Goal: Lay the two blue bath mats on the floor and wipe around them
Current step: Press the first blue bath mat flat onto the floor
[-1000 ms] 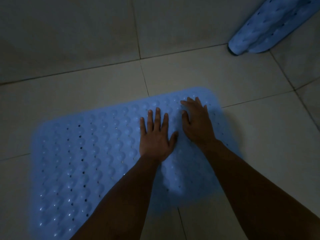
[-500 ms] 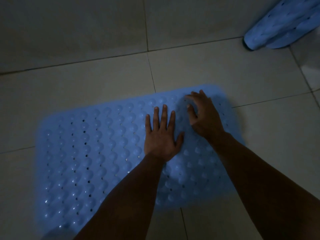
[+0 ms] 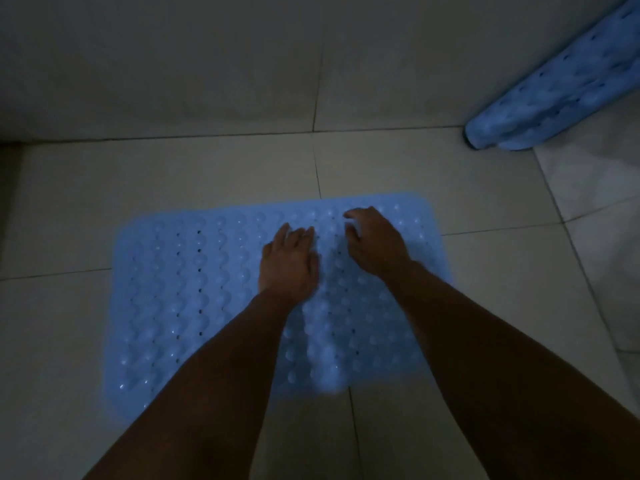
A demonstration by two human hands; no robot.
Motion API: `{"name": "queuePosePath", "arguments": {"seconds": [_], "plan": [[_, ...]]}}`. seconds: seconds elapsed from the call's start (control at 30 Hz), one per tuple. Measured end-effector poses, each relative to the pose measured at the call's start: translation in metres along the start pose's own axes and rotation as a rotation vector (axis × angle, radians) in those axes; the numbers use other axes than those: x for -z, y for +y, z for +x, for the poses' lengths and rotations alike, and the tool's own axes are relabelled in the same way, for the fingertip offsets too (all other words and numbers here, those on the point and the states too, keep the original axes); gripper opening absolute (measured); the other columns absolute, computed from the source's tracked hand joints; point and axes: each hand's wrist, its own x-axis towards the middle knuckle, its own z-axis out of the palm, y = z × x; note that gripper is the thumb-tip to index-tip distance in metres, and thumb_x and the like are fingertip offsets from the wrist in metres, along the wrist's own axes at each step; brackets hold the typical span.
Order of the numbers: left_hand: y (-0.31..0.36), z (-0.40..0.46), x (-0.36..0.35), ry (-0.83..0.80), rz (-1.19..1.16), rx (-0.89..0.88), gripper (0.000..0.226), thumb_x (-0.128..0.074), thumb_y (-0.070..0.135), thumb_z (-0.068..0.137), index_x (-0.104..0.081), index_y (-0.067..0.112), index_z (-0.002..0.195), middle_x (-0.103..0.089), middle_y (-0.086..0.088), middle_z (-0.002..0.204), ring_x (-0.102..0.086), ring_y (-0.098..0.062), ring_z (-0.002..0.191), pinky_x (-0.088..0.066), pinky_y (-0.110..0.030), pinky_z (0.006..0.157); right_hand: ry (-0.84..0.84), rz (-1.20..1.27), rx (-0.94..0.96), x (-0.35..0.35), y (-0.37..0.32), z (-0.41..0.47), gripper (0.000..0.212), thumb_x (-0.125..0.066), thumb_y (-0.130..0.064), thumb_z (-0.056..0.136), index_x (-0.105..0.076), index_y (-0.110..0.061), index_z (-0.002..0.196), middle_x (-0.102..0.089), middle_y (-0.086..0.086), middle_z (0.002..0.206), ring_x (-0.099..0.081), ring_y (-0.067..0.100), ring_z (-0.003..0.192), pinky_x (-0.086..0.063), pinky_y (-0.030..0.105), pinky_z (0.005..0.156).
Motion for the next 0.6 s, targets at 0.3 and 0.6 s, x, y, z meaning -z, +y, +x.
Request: {"name": "queuePosePath", "arguments": {"seconds": [0.3, 0.6], "plan": [[-0.080, -0.039, 0.011, 0.093, 0.144, 0.106, 0.062, -0.029, 0.043, 0.099, -0.048, 0.017, 0.152, -0.047, -0.010, 0.157, -0.023, -0.033, 0.156, -0.031, -0.057, 0.117, -0.127, -0.270, 0.033, -0.133, -0.061, -0.040, 0.081, -0.031, -0.066, 0.098, -0.014, -0.023, 0.164, 0.002, 0.013, 0.173, 0.005, 0.034, 0.159, 0.000, 0.062, 0.125], [-0.110, -0.034, 0.013, 0.172, 0.193, -0.001, 0.054, -0.038, 0.038, 0.101, -0.056, 0.014, 0.146, -0.055, -0.010, 0.150, -0.033, -0.035, 0.152, -0.036, -0.053, 0.113, 0.019, -0.387, 0.028, -0.157, -0.058, -0.047, 0.079, -0.027, -0.068, 0.100, -0.015, -0.025, 0.164, -0.001, 0.010, 0.173, 0.000, 0.030, 0.160, -0.005, 0.060, 0.126]]}}
